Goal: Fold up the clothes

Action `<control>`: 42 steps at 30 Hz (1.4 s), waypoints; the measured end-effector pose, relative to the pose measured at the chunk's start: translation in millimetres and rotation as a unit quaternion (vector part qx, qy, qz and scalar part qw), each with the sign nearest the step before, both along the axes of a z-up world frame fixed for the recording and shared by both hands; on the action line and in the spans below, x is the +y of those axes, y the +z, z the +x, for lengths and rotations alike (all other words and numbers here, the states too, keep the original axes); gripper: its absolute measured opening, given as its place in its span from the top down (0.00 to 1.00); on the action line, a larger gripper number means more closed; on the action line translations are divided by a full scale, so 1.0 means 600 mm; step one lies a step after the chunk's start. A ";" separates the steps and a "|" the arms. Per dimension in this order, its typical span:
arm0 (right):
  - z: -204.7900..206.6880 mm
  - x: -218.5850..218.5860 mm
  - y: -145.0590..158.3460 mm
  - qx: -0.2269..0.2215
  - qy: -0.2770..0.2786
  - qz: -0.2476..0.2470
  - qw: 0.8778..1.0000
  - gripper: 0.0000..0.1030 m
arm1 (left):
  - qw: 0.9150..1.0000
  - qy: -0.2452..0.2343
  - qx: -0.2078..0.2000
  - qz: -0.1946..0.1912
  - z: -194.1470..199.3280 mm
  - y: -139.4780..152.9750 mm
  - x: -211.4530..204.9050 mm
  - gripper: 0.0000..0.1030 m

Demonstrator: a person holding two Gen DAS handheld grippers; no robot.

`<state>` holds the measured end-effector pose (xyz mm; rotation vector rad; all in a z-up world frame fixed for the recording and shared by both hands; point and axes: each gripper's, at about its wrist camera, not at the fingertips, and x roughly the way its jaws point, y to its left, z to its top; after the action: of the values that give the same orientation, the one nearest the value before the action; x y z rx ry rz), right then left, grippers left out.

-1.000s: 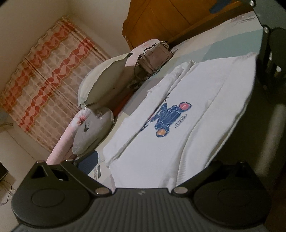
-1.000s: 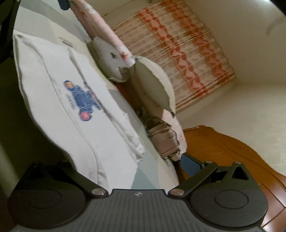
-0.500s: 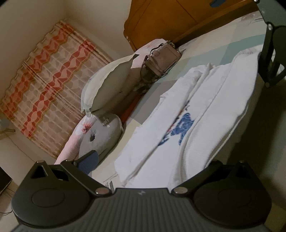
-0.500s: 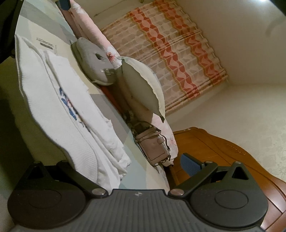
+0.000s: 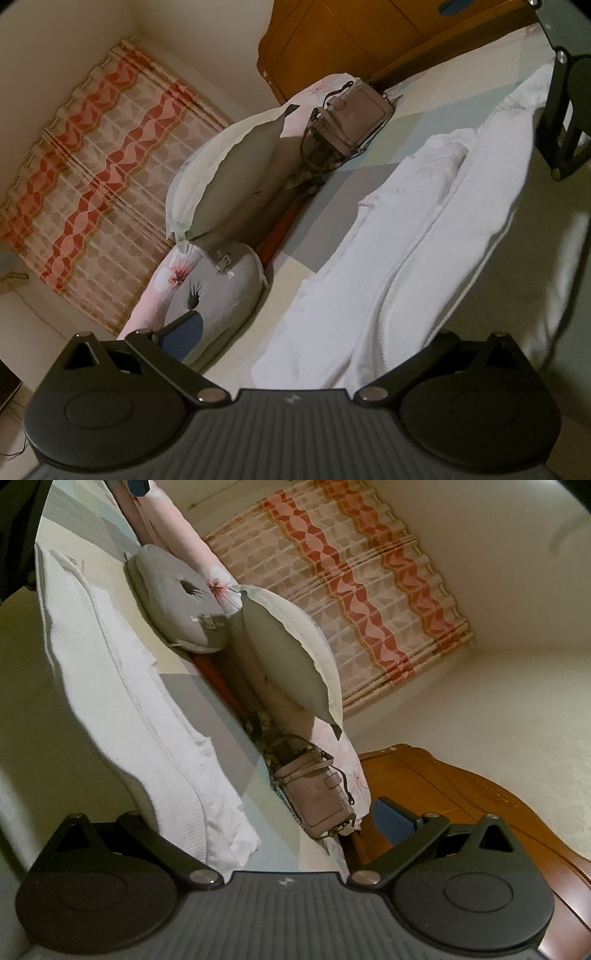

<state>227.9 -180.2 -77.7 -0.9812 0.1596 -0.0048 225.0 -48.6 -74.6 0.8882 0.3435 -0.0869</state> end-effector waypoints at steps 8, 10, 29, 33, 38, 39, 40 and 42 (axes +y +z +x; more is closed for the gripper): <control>0.101 0.005 -0.008 0.005 -0.003 0.001 1.000 0.00 | 1.000 -0.005 0.007 0.002 0.094 -0.014 0.012 0.00; 0.124 0.006 -0.011 0.005 -0.004 0.002 1.000 0.00 | 1.000 -0.004 0.011 0.000 0.117 -0.017 0.017 0.00; 0.269 -0.013 -0.050 0.135 0.015 0.059 0.989 0.00 | 0.988 0.020 0.137 -0.074 0.271 -0.064 0.063 0.00; 0.253 -0.037 -0.025 0.180 0.023 0.104 0.978 0.00 | 0.984 0.013 0.154 -0.084 0.236 -0.039 0.083 0.00; 0.206 -0.065 0.000 0.209 0.051 0.137 0.967 0.00 | 0.976 -0.012 0.184 -0.116 0.159 -0.013 0.116 0.00; 0.198 -0.070 0.003 0.214 0.054 0.145 0.965 0.00 | 0.974 -0.015 0.190 -0.127 0.142 -0.010 0.122 0.00; 0.191 -0.073 0.004 0.219 0.054 0.152 0.962 0.00 | 0.972 -0.014 0.194 -0.134 0.132 -0.010 0.127 0.00; 0.184 -0.077 0.004 0.227 0.053 0.161 0.959 0.00 | 0.970 -0.011 0.198 -0.141 0.119 -0.015 0.132 0.00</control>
<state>338.4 -226.5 -75.5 -0.6506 0.5125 0.3383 296.7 30.4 -83.7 0.5875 0.6759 -0.3286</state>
